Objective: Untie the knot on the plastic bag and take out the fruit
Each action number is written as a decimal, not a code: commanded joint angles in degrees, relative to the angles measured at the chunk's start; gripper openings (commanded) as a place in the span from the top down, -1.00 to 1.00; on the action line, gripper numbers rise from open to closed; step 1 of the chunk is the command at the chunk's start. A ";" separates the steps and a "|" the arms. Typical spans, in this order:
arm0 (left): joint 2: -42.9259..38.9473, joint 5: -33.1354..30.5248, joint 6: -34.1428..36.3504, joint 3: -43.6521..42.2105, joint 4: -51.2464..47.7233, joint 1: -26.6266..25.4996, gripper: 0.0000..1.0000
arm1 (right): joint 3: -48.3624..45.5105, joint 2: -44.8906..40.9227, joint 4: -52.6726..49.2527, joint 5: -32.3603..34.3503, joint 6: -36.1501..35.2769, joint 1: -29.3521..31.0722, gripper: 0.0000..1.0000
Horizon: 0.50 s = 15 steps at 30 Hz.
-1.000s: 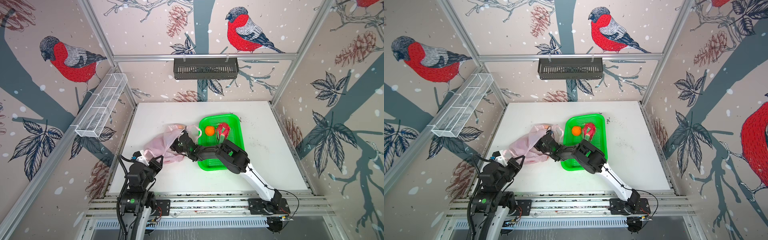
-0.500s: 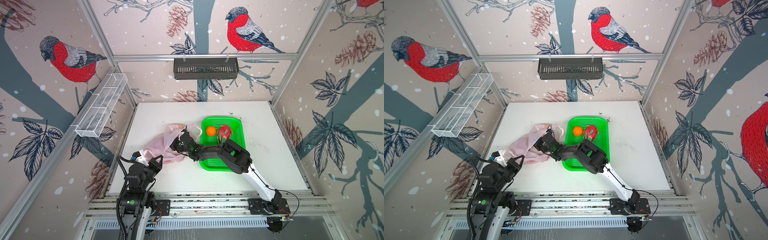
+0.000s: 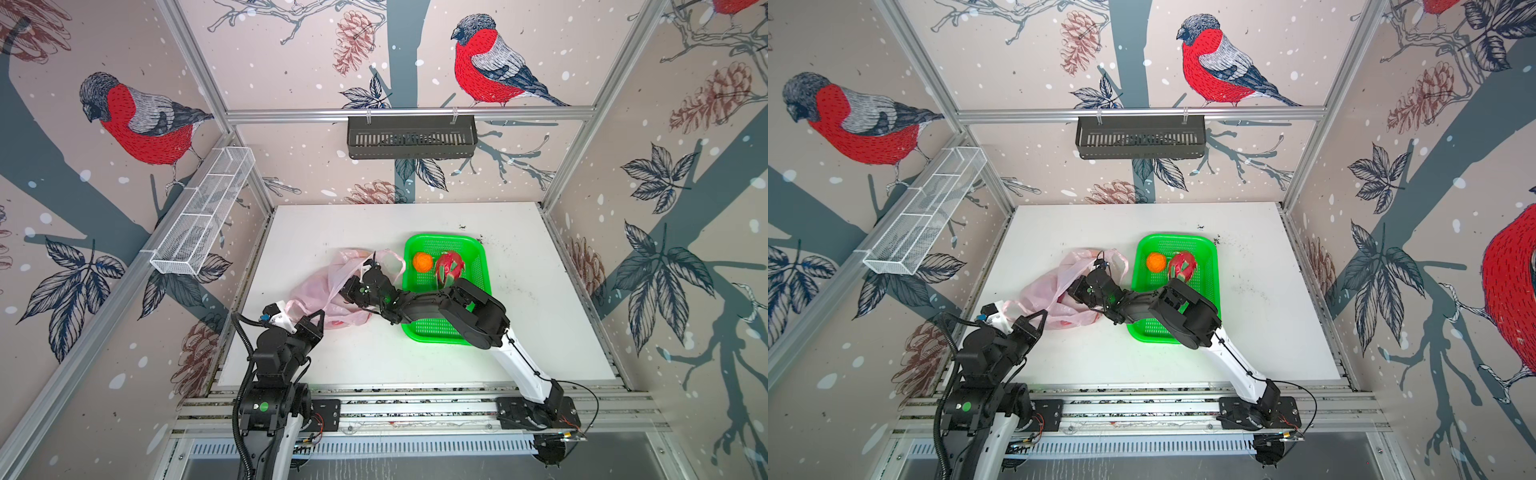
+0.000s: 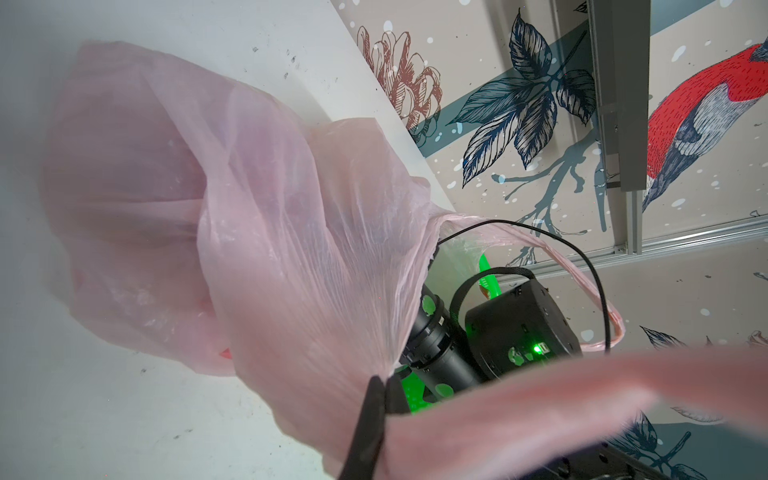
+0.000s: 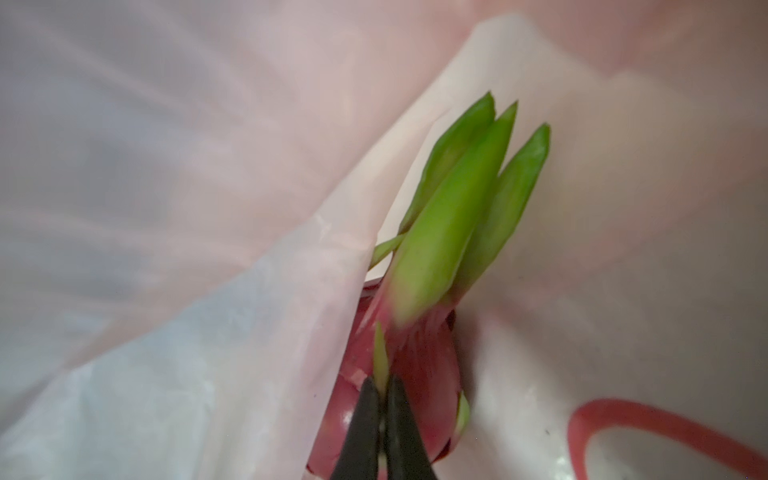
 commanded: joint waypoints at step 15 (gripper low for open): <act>-2.70 -5.36 -0.72 -1.56 2.49 0.02 1.00 | -9.45 -11.07 -2.02 2.14 -5.89 0.21 0.93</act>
